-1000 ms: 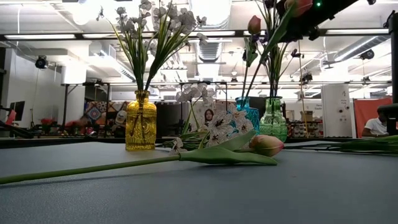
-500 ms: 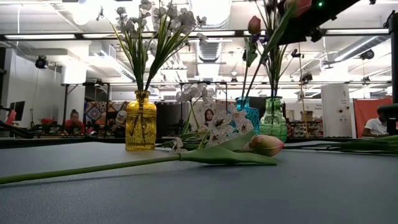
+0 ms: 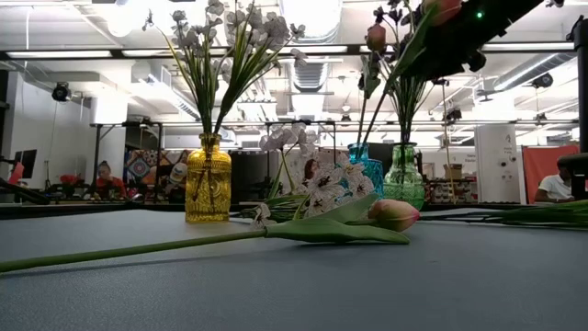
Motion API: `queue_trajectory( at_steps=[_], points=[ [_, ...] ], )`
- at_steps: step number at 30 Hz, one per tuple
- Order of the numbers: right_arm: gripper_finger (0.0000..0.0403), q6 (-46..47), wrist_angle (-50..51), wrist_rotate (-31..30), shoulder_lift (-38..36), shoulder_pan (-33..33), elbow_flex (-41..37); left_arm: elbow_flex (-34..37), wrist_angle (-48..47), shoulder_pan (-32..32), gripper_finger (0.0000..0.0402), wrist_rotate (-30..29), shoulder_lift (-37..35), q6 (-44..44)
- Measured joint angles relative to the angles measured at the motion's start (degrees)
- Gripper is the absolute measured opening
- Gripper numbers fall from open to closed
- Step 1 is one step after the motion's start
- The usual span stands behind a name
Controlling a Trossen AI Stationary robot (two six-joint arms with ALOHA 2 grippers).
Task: Sort flowers into vase by color
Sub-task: Put the top violet flowers into the green flower vase
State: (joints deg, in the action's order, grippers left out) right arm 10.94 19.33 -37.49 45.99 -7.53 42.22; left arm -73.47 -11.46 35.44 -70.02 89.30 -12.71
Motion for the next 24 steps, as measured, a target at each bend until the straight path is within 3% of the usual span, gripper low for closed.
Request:
queue_trajectory(
  at_steps=[13, 24],
  points=[
    [0.0307, 8.87, 13.32, 4.70, -1.81, 0.06, 1.81, 0.00, -0.11, -0.02, 0.0164, 0.02, 0.00, 0.39],
    [0.0313, 16.55, 24.28, 7.89, -1.76, 0.26, 3.53, 0.00, -0.15, -0.07, 0.0164, 0.09, 0.00, 2.13]
  ],
)
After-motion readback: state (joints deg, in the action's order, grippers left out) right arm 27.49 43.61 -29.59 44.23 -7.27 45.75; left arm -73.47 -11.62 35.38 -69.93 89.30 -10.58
